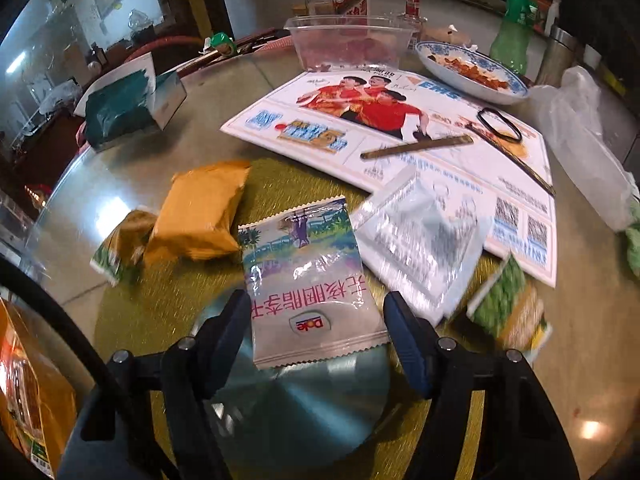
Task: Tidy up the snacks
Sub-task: 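Grasp the white Dole pack with right tool while left lifts the pea bag, then carry the pea bag and Dole pack into the gold tray, open both tools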
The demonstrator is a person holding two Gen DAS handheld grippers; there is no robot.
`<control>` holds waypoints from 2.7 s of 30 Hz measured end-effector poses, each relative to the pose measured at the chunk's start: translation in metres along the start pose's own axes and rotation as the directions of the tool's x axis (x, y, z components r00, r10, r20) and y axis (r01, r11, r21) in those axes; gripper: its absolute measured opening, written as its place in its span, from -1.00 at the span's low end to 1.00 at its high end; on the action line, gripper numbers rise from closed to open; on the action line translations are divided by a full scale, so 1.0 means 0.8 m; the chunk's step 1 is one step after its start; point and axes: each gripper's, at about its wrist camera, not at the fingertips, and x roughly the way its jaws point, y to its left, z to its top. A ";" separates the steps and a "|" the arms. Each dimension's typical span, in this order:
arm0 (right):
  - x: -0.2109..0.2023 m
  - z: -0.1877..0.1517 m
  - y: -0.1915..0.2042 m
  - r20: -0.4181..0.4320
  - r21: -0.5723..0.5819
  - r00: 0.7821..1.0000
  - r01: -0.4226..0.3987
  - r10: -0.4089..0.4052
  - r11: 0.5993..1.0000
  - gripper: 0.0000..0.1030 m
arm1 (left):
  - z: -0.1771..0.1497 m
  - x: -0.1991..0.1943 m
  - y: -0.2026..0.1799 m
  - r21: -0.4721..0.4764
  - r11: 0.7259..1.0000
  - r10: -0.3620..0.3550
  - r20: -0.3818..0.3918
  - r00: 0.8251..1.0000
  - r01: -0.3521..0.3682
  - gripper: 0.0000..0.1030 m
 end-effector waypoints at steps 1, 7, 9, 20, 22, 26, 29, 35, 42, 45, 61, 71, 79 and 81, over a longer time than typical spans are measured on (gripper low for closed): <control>-0.005 -0.012 0.000 -0.009 0.012 1.000 -0.025 0.026 1.000 0.20 | -0.003 -0.006 0.001 0.001 1.000 0.003 0.010 1.000 -0.003 -0.24; -0.055 -0.109 0.021 -0.015 0.002 0.999 -0.029 0.029 1.000 0.20 | -0.026 -0.032 0.008 -0.006 1.000 0.015 0.033 0.999 -0.015 -0.24; -0.074 -0.145 0.031 -0.006 0.001 0.999 -0.041 0.041 0.999 0.24 | -0.035 -0.039 0.009 -0.003 1.000 0.024 0.044 0.999 -0.024 -0.24; -0.095 -0.210 0.094 0.040 -0.098 0.998 0.045 -0.041 0.994 0.32 | -0.061 -0.073 0.059 -0.089 0.994 0.068 0.078 0.995 -0.061 -0.24; -0.099 -0.217 0.096 0.033 -0.096 0.998 0.051 -0.048 0.994 0.29 | -0.064 -0.081 0.073 -0.119 0.991 0.078 0.087 0.993 -0.068 -0.24; -0.109 -0.232 0.096 0.037 -0.078 0.999 0.042 -0.039 0.996 0.23 | -0.065 -0.089 0.093 -0.142 0.985 0.111 0.095 0.989 -0.097 -0.24; -0.130 -0.243 0.095 0.068 -0.037 0.997 -0.038 0.041 0.999 0.22 | -0.063 -0.095 0.109 -0.160 0.981 0.130 0.103 0.986 -0.113 -0.24; -0.192 -0.240 0.131 0.155 -0.067 0.958 -0.232 0.240 0.970 0.22 | -0.054 -0.116 0.135 -0.206 0.969 0.162 0.133 0.978 -0.133 -0.24; -0.228 -0.221 0.203 0.146 -0.140 0.885 -0.425 0.443 0.895 0.22 | -0.049 -0.129 0.151 -0.233 0.956 0.216 0.144 0.966 -0.179 -0.24; -0.214 -0.215 0.240 0.109 -0.181 0.881 -0.438 0.460 0.881 0.22 | -0.050 -0.117 0.161 -0.234 0.951 0.233 0.120 0.965 -0.201 -0.24; -0.133 -0.204 0.333 -0.051 -0.273 0.895 -0.439 0.443 0.856 0.23 | -0.052 -0.072 0.200 -0.227 0.915 0.340 -0.011 0.940 -0.333 -0.23; -0.117 -0.203 0.333 -0.083 -0.232 0.890 -0.455 0.448 0.860 0.35 | -0.050 -0.059 0.210 -0.217 0.913 0.342 -0.045 0.938 -0.344 0.08; -0.169 -0.204 0.276 0.005 -0.155 0.822 -0.562 0.570 0.812 0.43 | -0.045 -0.094 0.146 -0.152 0.960 0.252 0.114 0.961 -0.234 0.63; -0.188 -0.206 0.242 0.047 -0.127 0.800 -0.589 0.598 0.798 0.47 | -0.041 -0.094 0.122 -0.113 0.971 0.223 0.136 0.965 -0.208 0.64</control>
